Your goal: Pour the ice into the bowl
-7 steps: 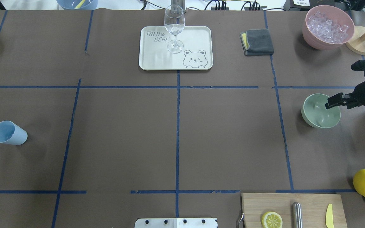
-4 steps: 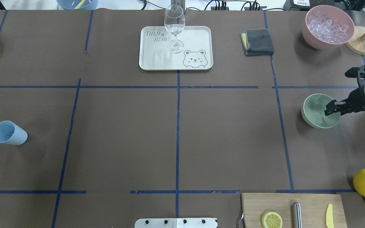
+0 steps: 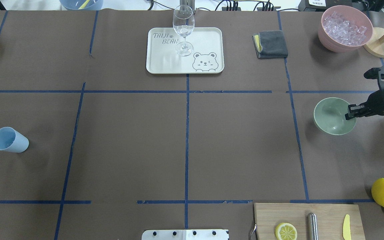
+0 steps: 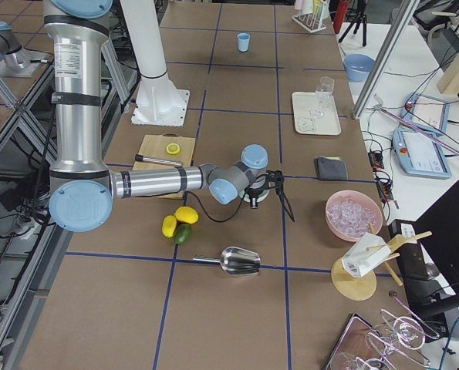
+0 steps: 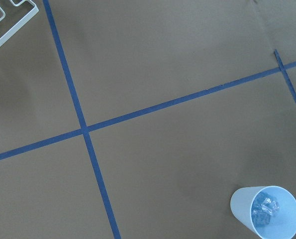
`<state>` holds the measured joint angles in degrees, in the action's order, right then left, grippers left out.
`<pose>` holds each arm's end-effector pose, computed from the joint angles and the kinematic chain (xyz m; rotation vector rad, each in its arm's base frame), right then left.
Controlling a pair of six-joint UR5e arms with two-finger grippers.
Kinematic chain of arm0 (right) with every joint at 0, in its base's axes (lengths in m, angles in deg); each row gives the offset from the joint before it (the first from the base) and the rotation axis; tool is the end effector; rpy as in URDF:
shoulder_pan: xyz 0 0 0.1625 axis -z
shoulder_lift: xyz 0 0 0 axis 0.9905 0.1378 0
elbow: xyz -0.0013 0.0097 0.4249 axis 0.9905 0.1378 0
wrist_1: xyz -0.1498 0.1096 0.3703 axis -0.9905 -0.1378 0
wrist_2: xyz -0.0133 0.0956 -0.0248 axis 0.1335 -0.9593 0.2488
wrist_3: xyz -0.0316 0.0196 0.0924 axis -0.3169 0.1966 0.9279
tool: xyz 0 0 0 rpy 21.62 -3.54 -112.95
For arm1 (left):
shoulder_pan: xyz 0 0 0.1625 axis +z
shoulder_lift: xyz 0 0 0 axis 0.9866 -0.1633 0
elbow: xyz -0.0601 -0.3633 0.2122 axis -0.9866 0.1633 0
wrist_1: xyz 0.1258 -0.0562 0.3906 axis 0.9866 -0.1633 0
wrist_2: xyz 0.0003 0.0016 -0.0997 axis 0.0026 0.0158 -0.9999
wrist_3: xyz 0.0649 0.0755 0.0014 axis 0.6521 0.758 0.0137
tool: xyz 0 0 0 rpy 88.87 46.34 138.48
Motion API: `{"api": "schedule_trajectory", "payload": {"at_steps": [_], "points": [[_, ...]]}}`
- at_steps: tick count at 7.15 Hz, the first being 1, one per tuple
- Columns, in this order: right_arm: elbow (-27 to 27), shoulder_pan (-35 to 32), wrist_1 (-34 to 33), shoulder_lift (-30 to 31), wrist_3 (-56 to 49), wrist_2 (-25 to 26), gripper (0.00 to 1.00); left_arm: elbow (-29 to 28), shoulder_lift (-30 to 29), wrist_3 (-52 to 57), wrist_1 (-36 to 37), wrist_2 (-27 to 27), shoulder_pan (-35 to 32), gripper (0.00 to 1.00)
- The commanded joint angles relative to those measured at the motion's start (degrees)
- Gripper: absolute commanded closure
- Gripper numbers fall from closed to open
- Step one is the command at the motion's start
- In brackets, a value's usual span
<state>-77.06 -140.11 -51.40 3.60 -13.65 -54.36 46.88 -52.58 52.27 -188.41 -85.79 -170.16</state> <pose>-0.2044 -0.4641 0.5729 0.0918 -0.8762 -0.0125 -0.0488 -0.4484 0.5804 0.3146 0.9326 0.2350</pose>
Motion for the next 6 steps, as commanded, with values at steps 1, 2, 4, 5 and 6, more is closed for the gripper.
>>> {"api": "schedule_trajectory", "payload": {"at_steps": [1, 2, 4, 5, 6], "points": [[-3.46, 0.55, 0.06, -0.78, 6.02, 0.07, 1.0, 0.12, 0.0, 0.09, -0.23, 0.0, 0.0, 0.0], [-4.25, 3.34, 0.32, -5.93, 19.04, 0.25, 1.0, 0.82, 0.0, 0.09, -0.23, 0.0, 0.0, 0.0], [-8.29, 12.37, -0.2, -12.09, 33.52, 4.01, 1.0, 1.0, 0.0, 0.09, -1.36, 0.0, 0.0, 0.0], [-7.95, 18.16, -2.47, -19.26, 41.59, 8.12, 1.0, 0.83, 0.0, 0.0, -3.02, 0.0, 0.0, 0.0], [-7.6, 23.79, -10.15, -27.78, 47.59, 13.82, 1.0, 0.83, 0.0, 0.0, -3.04, 0.0, 0.0, 0.0]]}}
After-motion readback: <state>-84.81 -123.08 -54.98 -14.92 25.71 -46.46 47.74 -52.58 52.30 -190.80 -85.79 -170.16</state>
